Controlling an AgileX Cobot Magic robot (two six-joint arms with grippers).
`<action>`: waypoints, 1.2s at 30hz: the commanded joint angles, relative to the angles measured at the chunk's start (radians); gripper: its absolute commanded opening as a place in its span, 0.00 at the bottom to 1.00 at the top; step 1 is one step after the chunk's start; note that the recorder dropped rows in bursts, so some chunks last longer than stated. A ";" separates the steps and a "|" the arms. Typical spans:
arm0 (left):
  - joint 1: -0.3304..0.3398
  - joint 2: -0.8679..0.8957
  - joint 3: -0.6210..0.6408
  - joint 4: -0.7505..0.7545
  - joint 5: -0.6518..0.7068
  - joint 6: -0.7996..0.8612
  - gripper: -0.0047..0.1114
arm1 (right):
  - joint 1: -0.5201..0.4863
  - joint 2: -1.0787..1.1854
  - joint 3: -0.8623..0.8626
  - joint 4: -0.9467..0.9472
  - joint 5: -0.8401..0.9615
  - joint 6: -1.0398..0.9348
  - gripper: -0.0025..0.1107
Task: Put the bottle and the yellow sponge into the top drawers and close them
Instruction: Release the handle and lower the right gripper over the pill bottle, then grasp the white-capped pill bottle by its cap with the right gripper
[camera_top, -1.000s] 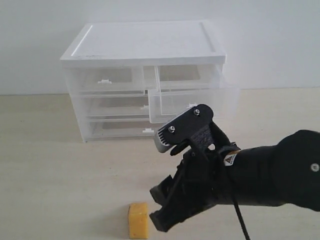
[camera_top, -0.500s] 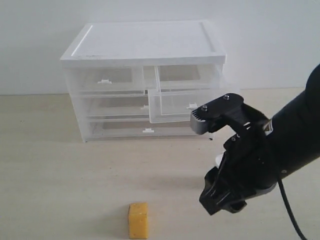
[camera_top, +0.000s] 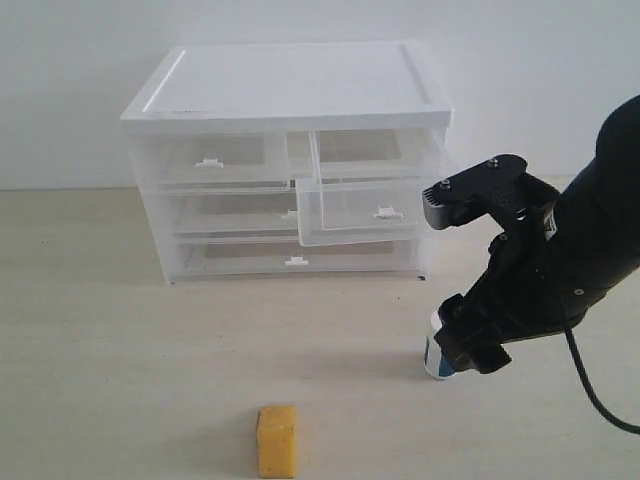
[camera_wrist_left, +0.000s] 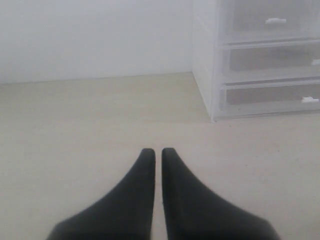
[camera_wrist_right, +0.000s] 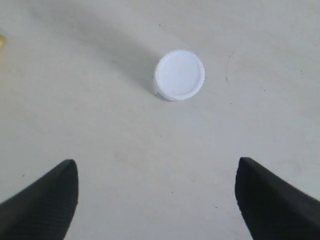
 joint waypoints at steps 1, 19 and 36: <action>0.002 -0.003 0.004 -0.008 -0.008 0.003 0.08 | -0.016 0.047 -0.005 0.031 -0.047 -0.043 0.70; 0.002 -0.003 0.004 -0.008 -0.008 0.003 0.08 | -0.016 0.238 -0.005 0.041 -0.312 -0.024 0.63; 0.002 -0.003 0.004 -0.008 -0.008 0.003 0.08 | -0.016 0.300 -0.005 0.023 -0.386 -0.020 0.57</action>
